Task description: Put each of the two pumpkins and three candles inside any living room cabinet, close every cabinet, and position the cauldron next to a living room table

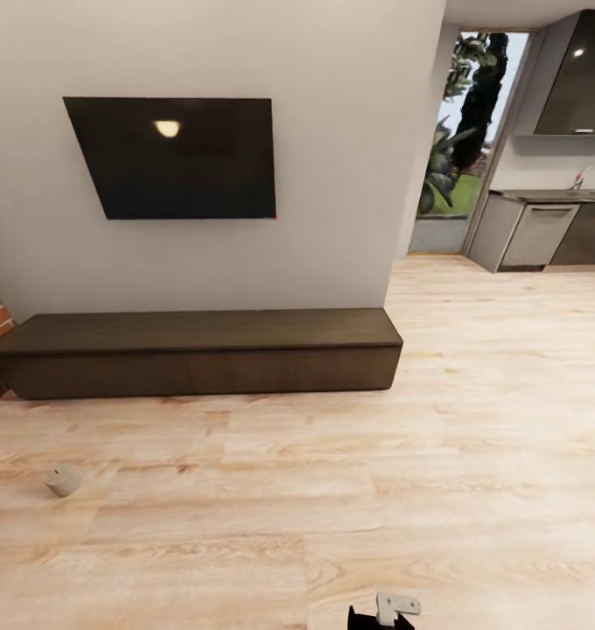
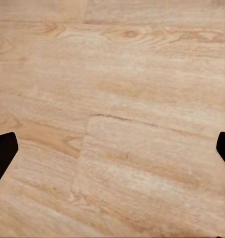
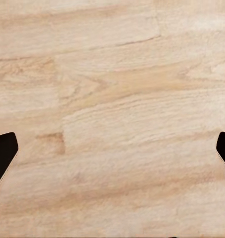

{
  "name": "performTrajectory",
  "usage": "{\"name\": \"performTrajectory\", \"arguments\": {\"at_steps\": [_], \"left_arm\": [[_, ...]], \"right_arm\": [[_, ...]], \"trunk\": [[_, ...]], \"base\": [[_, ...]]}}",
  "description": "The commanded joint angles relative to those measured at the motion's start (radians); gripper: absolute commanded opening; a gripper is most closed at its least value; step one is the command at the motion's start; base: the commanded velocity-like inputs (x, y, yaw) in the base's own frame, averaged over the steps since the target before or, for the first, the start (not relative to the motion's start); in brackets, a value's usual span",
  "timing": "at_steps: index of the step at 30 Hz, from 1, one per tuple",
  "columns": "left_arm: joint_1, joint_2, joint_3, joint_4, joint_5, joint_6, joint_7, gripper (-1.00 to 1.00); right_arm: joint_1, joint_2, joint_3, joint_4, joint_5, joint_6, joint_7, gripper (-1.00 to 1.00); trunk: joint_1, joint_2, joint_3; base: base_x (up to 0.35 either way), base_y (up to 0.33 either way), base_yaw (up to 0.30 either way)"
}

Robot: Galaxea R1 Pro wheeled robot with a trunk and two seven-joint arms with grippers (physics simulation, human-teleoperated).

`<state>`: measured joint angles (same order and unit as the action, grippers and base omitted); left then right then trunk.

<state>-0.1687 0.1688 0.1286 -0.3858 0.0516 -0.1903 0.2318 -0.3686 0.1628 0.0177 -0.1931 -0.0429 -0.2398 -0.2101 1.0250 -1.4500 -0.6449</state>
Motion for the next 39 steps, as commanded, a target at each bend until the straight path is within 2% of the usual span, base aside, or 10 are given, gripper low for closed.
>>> {"name": "performTrajectory", "arguments": {"at_steps": [1, 6, 10, 11, 14, 16, 18, 24, 26, 39], "left_arm": [[0.000, 0.001, 0.000, 0.000, -0.001, 0.001, -0.001, 1.00], [0.000, 0.005, 0.008, -0.019, 0.003, 0.059, -0.049, 1.00], [0.000, 0.044, 0.012, -0.199, 0.007, 0.330, -0.215, 1.00], [0.000, 0.091, 0.022, -0.354, 0.010, 0.566, -0.362, 1.00], [0.000, 0.177, 0.082, -0.603, 0.007, 0.926, -0.660, 1.00], [0.000, 0.224, 0.137, -0.756, 0.002, 1.092, -0.865, 1.00], [0.000, 0.242, 0.162, -0.854, 0.000, 1.162, -0.972, 1.00], [0.000, 0.253, 0.179, -1.004, 0.003, 1.230, -1.097, 1.00], [0.000, 0.251, 0.173, -1.013, 0.000, 1.234, -1.104, 1.00], [0.000, 0.247, 0.158, -1.019, 0.003, 1.236, -1.109, 1.00]], "right_arm": [[0.000, 0.000, -0.001, 0.000, -0.001, 0.000, -0.001, 1.00], [0.000, 0.000, -0.003, -0.008, -0.001, 0.001, -0.004, 1.00], [0.000, 0.001, -0.003, -0.012, -0.001, 0.004, -0.001, 1.00], [-0.001, 0.001, -0.005, -0.014, -0.004, 0.007, 0.003, 1.00], [-0.010, -0.008, -0.054, -0.017, -0.053, 0.012, 0.012, 1.00], [-0.021, -0.029, -0.156, -0.028, -0.166, 0.028, 0.048, 1.00], [-0.027, -0.061, -0.233, -0.036, -0.269, 0.079, 0.132, 1.00], [-0.033, -0.152, -0.329, -0.055, -0.473, 0.344, 0.638, 1.00], [-0.034, -0.161, -0.335, -0.076, -0.495, 0.372, 0.708, 1.00], [-0.043, -0.146, -0.339, -0.147, -0.517, 0.387, 0.766, 1.00]], "trunk": [[0.000, 0.000, 0.000], [0.000, 0.000, 0.000], [0.000, 0.000, 0.000], [0.000, 0.000, 0.000], [0.000, 0.000, 0.000], [0.000, 0.000, 0.000], [0.000, 0.000, 0.000], [0.000, 0.000, 0.000], [0.000, 0.000, 0.000], [0.031, -0.056, -0.025]], "base": [[0.308, 0.000, 0.000], [0.227, 0.000, 0.000], [0.056, 0.000, 0.000], [0.018, 0.000, 0.000], [0.010, 0.000, 0.000], [0.003, 0.000, 0.000], [0.002, 0.000, 0.000], [0.000, 0.000, 0.000], [0.000, 0.000, 0.000], [0.000, 0.000, 0.000]]}}
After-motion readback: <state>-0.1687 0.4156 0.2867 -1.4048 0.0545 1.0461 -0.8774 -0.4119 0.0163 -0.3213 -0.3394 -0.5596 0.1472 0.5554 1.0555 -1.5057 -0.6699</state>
